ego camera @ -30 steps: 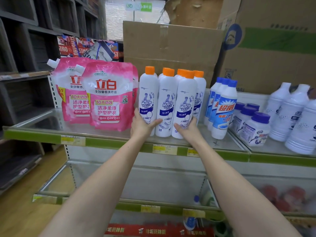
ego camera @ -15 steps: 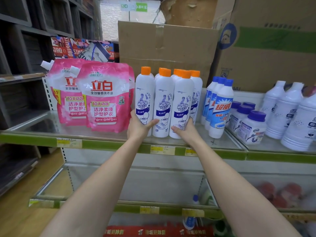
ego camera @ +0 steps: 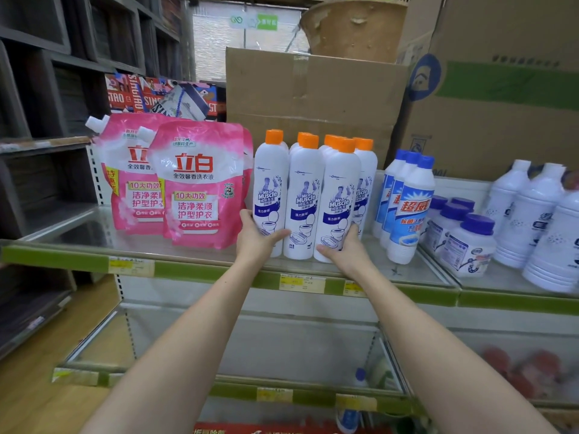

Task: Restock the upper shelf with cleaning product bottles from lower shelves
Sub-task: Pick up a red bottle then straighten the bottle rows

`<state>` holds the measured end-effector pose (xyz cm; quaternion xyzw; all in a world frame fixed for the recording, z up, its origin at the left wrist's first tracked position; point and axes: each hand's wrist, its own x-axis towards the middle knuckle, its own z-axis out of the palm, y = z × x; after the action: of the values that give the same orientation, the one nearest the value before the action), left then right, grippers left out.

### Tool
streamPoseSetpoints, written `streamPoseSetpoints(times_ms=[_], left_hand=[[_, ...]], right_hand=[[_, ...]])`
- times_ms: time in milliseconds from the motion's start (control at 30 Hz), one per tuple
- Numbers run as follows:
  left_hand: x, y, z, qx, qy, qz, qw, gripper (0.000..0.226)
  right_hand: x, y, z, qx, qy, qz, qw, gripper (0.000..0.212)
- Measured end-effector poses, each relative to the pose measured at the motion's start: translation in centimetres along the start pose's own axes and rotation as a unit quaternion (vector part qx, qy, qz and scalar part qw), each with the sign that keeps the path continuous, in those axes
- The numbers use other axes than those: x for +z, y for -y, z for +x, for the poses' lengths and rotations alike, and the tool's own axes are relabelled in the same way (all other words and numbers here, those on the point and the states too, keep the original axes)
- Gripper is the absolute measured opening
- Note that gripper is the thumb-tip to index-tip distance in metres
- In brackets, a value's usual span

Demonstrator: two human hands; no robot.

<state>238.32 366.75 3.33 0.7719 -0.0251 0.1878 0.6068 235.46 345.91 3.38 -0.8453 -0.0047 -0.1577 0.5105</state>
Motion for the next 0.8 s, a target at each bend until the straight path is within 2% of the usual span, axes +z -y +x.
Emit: streamPoseSetpoints(times_ms=[333, 567, 800], left_hand=[[-0.1, -0.2, -0.4, 0.011, 0.007, 0.02, 1.0, 0.071], [-1.0, -2.3, -0.9, 0.027, 0.035, 0.047, 0.998, 0.078], [-2.1, -7.5, 1.7, 0.055, 0.019, 0.053, 0.997, 0.076]], right_hand=[[-0.3, 0.0, 0.0, 0.029, 0.0, 0.024, 0.999, 0.091], [-1.0, 1.9, -0.6, 0.07, 0.012, 0.067, 0.995, 0.087], [-4.3, 6.6, 0.2, 0.005, -0.018, 0.051, 0.999, 0.072]])
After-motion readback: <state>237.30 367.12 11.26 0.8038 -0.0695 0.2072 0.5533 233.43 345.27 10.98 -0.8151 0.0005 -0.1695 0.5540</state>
